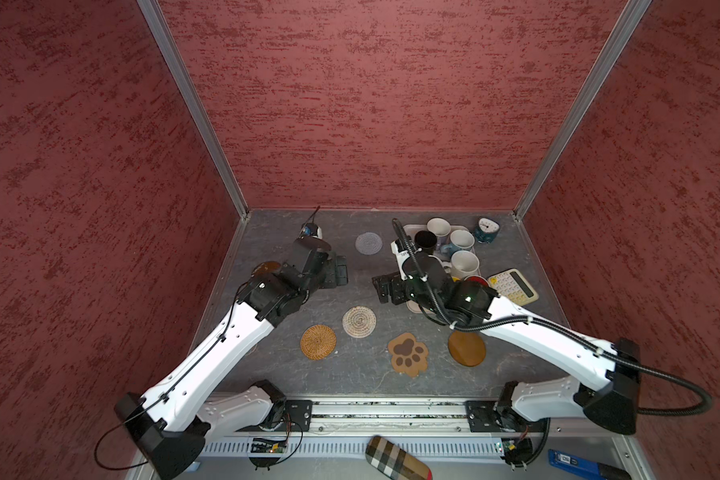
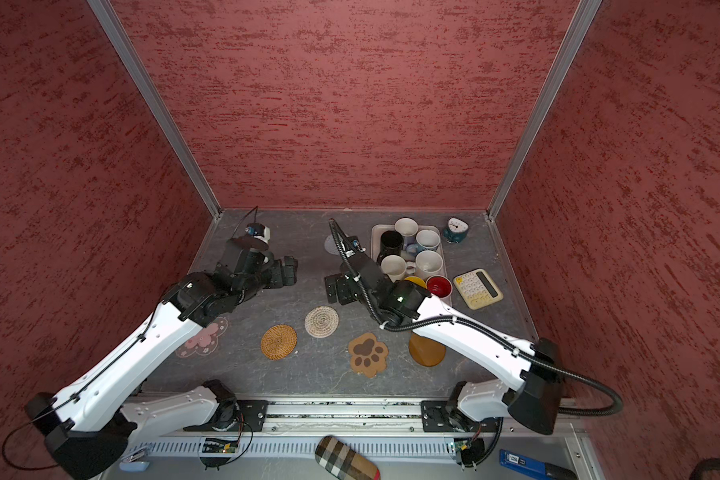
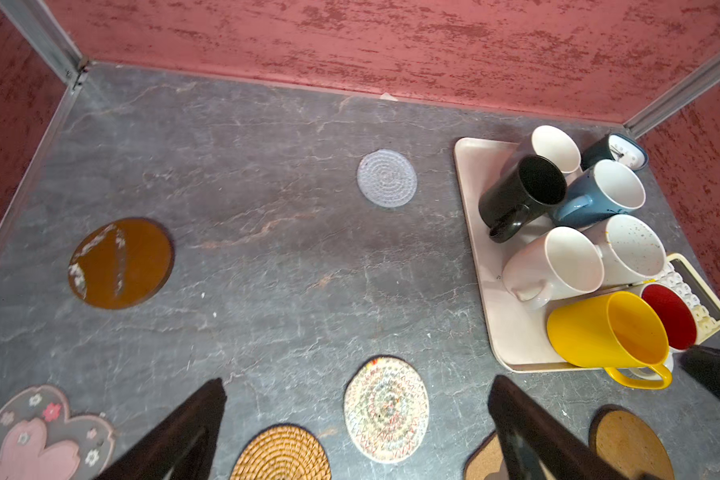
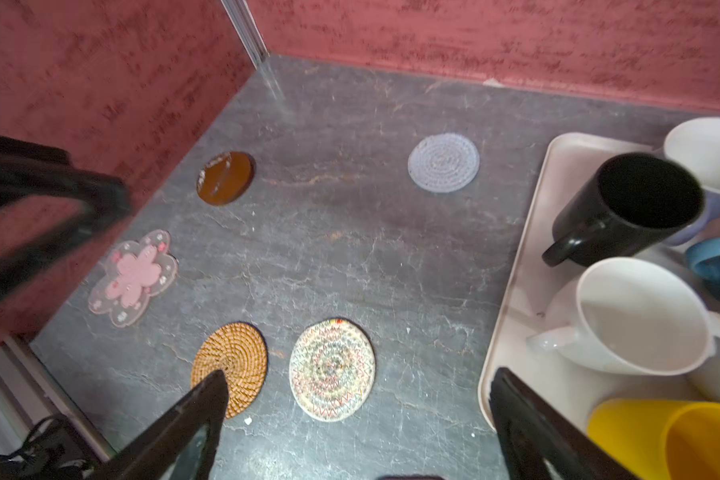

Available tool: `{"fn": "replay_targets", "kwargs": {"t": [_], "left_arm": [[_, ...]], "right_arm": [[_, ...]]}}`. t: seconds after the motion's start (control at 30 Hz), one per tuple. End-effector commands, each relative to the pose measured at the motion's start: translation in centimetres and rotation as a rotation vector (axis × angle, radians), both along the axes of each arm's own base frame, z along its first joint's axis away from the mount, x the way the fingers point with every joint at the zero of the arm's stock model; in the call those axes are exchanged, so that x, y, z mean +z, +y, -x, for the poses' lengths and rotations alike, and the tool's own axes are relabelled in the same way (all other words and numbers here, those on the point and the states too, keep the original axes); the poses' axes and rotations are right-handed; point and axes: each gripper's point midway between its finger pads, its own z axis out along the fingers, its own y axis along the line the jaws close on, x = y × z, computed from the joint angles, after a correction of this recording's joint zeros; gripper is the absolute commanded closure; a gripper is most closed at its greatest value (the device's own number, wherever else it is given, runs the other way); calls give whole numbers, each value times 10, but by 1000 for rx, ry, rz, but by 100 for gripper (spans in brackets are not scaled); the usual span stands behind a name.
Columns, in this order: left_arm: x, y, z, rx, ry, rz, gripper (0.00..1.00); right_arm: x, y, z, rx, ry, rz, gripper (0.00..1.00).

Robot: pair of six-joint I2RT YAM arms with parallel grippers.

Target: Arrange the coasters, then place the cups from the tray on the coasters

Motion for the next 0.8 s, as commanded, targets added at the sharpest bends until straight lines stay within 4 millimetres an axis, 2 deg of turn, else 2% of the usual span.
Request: {"fn": "replay_targets", "kwargs": {"t": [0.0,0.17,0.3,0.47,0.7,0.77], "left_arm": [[-26,21,12,83,79,45,1],[-87,67,18,319,191,107,1],[-128,81,29,416,206,144,1],[-149,113,35,614,153,107,1],[-165,128,35,715,145,76,1],[-168,135,38,753,131,58,1]], "right_arm": [[-12,2,-5,-41,12,34,1],[-36,20,-15,-28,41,63,2],[-61,41,-21,2,102,87,4],[-89,60,-24,30,167,67,13],[-123,69,-28,34,251,100,27],[-135,71,-24,48,290,120,35]]}}
